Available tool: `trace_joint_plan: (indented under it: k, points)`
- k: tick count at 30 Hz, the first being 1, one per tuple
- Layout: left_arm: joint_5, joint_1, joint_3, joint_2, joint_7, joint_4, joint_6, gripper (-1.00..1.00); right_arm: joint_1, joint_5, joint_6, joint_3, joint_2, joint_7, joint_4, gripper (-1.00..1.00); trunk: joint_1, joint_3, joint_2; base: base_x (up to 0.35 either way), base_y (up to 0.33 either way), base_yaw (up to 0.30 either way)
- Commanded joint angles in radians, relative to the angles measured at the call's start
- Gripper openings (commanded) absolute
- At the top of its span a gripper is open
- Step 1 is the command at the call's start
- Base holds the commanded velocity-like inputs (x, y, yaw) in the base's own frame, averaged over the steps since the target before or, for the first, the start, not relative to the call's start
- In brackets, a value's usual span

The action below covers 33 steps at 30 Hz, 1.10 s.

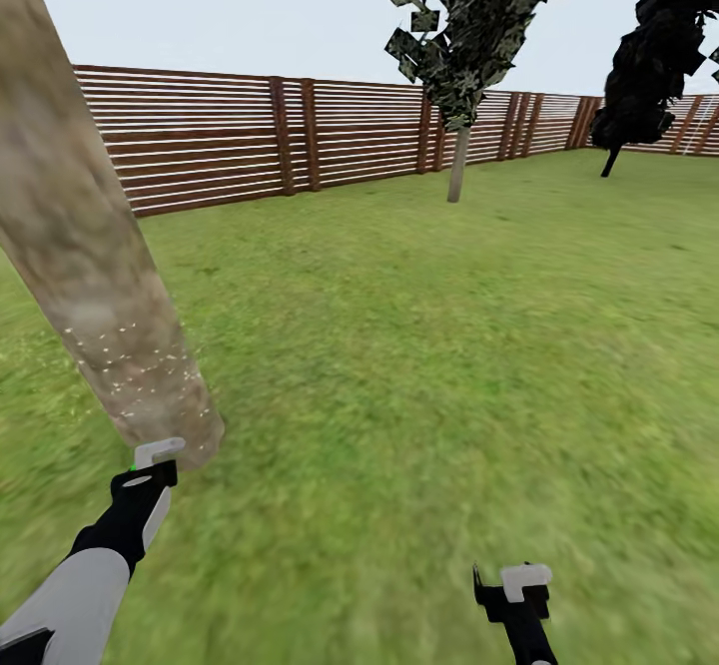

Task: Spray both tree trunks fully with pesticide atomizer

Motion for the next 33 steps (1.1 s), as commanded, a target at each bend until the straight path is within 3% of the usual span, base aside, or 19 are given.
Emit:
trace_joint_plan:
  k: [1, 10, 20, 27, 29, 30, 32, 33]
  points:
    - [-0.011, -0.001, 0.003, -0.001, 0.000, -0.002, 0.007, -1.00, 0.000, 0.009, 0.001, 0.005, 0.000, -0.010, 0.000, 1.00, 0.000, -0.001, 0.000, 0.235, -0.197, 0.250]
    - [-0.010, -0.001, 0.001, -0.002, 0.000, 0.002, 0.007, -1.00, 0.000, 0.009, 0.001, 0.005, 0.000, -0.010, 0.000, 1.00, 0.000, -0.001, 0.000, 0.159, -0.220, 0.273]
    - [-0.008, -0.001, 0.003, -0.002, 0.000, 0.005, 0.005, -1.00, 0.000, 0.009, 0.000, 0.005, 0.000, -0.010, 0.000, 1.00, 0.000, -0.001, 0.000, -0.205, -0.231, 0.041]
    - [-0.006, 0.001, 0.002, -0.003, -0.015, 0.019, -0.007, -1.00, 0.000, 0.008, 0.000, 0.005, 0.000, -0.010, -0.001, 1.00, 0.000, -0.001, 0.000, -0.169, -0.037, 0.000]
    - [-0.010, 0.010, -0.005, -0.001, -0.065, 0.049, -0.022, -1.00, 0.000, 0.008, 0.000, 0.005, -0.001, -0.010, -0.001, 1.00, 0.000, -0.001, 0.000, -0.011, -0.001, 0.000]
    - [-0.013, 0.014, -0.009, 0.005, -0.127, 0.062, -0.051, -1.00, 0.000, 0.008, 0.000, 0.005, -0.001, -0.010, -0.001, 1.00, 0.000, -0.001, 0.000, -0.004, 0.000, 0.000]
    - [-0.026, 0.036, -0.015, 0.020, -0.303, 0.084, -0.113, -1.00, 0.000, 0.009, 0.001, 0.007, 0.002, -0.008, -0.005, 1.00, 0.000, -0.001, 0.000, -0.002, 0.000, 0.000]
    - [-0.052, 0.045, -0.026, 0.039, -0.393, 0.088, -0.132, -1.00, 0.000, 0.011, 0.001, 0.008, 0.004, -0.006, -0.008, 1.00, 0.000, -0.001, 0.000, 0.000, 0.000, 0.000]
